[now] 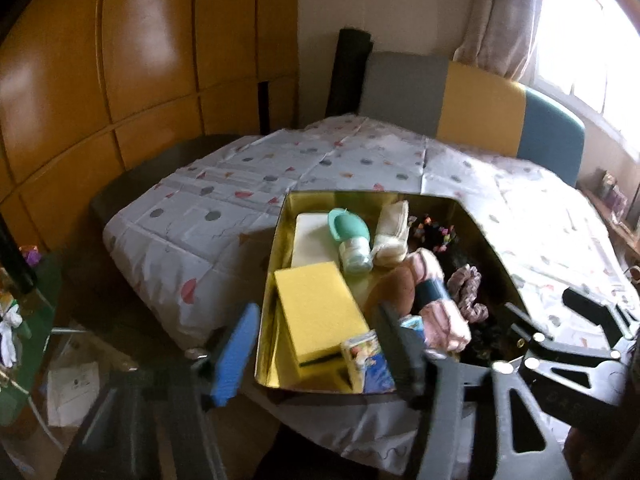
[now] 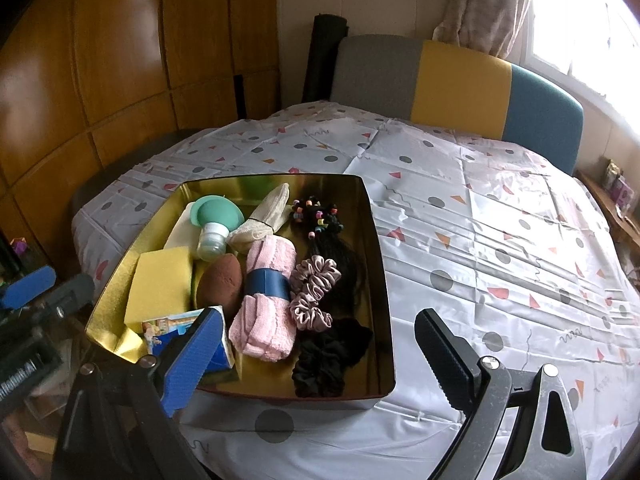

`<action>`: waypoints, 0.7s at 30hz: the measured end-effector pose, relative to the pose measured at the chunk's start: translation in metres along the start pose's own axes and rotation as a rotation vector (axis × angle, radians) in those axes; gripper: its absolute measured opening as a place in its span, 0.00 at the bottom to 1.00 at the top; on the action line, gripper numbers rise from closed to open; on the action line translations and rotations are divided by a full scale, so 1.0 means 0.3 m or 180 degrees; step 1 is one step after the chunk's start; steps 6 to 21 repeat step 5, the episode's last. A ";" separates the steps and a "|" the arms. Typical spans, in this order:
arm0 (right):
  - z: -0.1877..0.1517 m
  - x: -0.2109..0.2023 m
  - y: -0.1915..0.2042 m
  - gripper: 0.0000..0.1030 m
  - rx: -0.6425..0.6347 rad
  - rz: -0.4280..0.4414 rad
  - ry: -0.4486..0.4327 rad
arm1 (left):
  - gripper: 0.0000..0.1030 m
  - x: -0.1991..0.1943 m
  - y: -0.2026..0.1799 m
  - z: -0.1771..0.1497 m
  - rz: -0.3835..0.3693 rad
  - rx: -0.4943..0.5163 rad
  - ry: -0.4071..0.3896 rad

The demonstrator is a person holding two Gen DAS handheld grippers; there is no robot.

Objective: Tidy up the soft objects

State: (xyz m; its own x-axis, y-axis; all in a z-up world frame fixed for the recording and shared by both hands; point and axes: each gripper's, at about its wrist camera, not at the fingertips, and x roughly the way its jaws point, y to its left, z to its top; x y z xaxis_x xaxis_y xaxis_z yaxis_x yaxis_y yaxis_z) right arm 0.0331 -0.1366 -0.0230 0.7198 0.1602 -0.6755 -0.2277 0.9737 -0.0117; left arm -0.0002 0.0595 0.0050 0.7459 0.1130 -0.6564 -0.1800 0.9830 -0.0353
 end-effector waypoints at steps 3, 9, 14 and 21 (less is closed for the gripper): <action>0.002 0.001 -0.005 0.94 0.0007 -0.0007 -0.0002 | 0.53 -0.001 0.001 0.008 -0.0021 -0.0025 -0.0021; 0.005 0.000 -0.013 0.94 0.0026 -0.0018 -0.0013 | 0.53 0.007 -0.003 0.012 -0.0089 0.0007 0.0004; 0.005 0.000 -0.013 0.94 0.0026 -0.0018 -0.0013 | 0.53 0.007 -0.003 0.012 -0.0089 0.0007 0.0004; 0.005 0.000 -0.013 0.94 0.0026 -0.0018 -0.0013 | 0.53 0.007 -0.003 0.012 -0.0089 0.0007 0.0004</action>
